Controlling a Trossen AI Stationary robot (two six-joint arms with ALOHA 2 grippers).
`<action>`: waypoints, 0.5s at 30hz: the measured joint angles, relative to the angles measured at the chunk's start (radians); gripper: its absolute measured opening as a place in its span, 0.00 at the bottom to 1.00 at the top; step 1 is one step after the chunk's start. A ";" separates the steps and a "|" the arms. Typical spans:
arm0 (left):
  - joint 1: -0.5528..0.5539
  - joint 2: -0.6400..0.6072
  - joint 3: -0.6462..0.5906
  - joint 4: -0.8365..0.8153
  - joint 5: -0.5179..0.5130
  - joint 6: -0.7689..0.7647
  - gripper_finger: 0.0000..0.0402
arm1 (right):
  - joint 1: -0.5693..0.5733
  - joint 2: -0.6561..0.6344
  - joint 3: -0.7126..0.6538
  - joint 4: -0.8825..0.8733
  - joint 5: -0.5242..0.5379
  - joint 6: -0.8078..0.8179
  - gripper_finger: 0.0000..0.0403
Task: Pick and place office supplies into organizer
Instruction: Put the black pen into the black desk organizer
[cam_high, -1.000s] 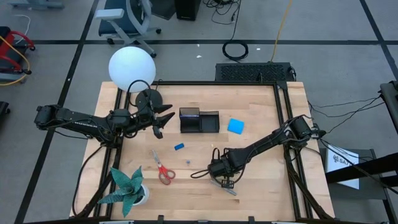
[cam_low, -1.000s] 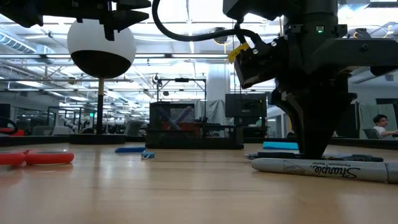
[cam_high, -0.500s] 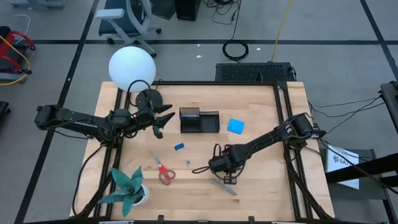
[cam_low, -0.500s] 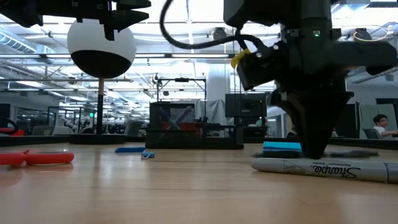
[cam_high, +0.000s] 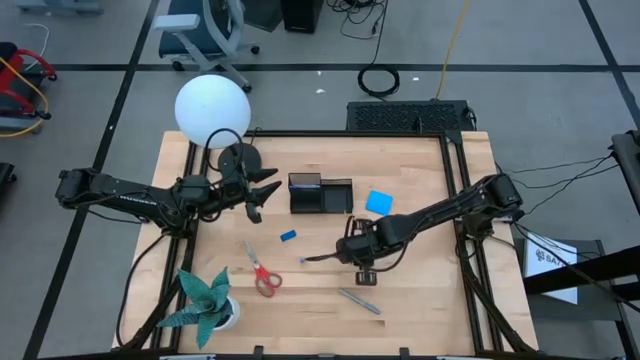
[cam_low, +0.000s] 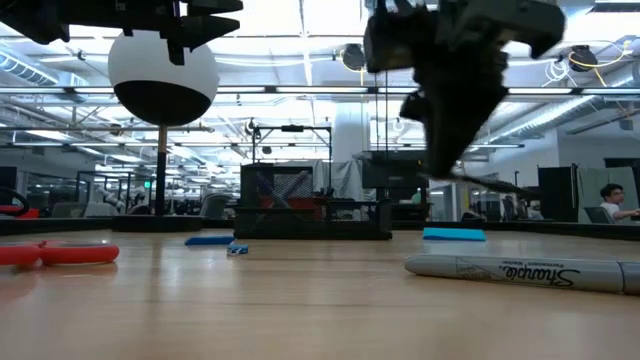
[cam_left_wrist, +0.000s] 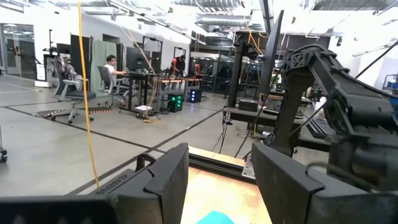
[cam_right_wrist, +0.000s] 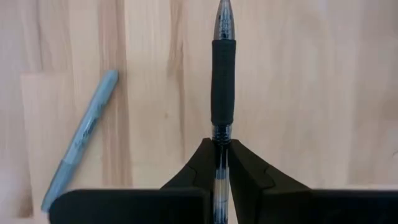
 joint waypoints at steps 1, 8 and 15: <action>0.000 0.000 0.000 0.000 0.001 0.000 0.46 | -0.007 -0.006 0.000 0.015 0.009 -0.020 0.04; 0.000 0.000 0.000 0.000 -0.003 0.001 0.46 | -0.063 -0.017 0.001 0.178 0.027 -0.160 0.04; -0.001 0.000 0.000 0.000 -0.004 0.002 0.46 | -0.129 -0.031 0.001 0.291 0.025 -0.283 0.04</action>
